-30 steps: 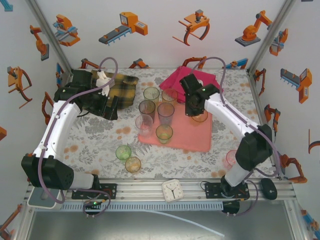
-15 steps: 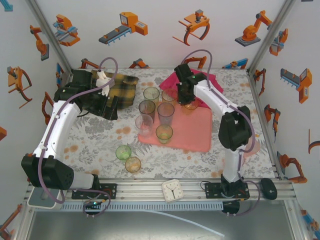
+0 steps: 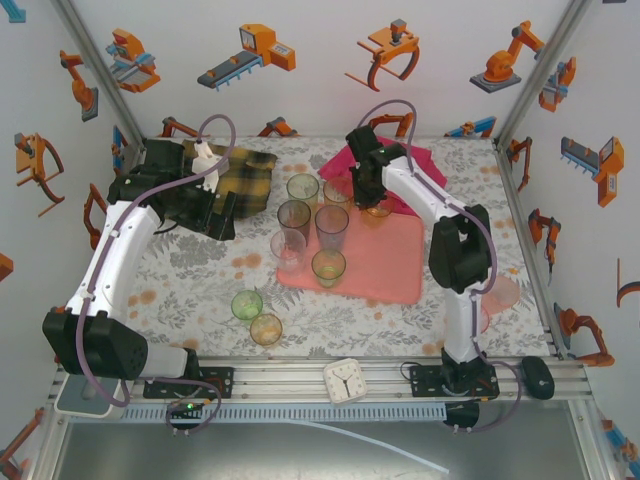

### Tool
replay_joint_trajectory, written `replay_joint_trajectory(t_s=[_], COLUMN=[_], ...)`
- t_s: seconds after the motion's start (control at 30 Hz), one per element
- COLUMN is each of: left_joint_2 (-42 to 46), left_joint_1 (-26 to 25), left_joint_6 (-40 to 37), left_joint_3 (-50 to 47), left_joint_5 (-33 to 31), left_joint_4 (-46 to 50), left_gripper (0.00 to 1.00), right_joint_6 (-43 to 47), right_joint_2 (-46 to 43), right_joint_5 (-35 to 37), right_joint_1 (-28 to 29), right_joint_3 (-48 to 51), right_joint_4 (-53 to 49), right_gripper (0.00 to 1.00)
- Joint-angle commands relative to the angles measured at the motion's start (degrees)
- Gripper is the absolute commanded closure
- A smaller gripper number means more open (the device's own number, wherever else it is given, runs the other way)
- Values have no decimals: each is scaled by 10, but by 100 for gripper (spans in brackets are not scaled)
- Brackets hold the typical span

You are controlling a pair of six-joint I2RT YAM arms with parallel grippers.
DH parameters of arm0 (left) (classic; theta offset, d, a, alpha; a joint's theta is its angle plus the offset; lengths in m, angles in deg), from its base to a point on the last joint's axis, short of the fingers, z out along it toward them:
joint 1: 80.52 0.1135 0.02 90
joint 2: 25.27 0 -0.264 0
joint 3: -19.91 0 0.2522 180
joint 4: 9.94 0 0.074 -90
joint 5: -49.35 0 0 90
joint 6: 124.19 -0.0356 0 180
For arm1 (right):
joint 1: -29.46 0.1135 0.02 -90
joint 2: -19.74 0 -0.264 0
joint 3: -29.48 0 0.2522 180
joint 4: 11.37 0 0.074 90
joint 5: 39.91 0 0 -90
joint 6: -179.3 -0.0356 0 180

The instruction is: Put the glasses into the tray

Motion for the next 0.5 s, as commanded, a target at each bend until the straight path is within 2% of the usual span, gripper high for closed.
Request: replay_joint_trajectory(t_s=[0.0, 0.47], left_joint_2=[-3, -4], left_joint_1=[2, 1], left_joint_6=[-3, -2], left_joint_3=[5, 9], left_joint_5=[1, 1], left_joint_4=[7, 12], left_gripper=[3, 3], right_joint_6=[12, 13], right_joint_2=[9, 20], right_joint_5=[1, -4], right_joint_1=[-4, -10], right_joint_3=[-18, -14], right_joint_4=[-3, -1], right_gripper=[95, 90])
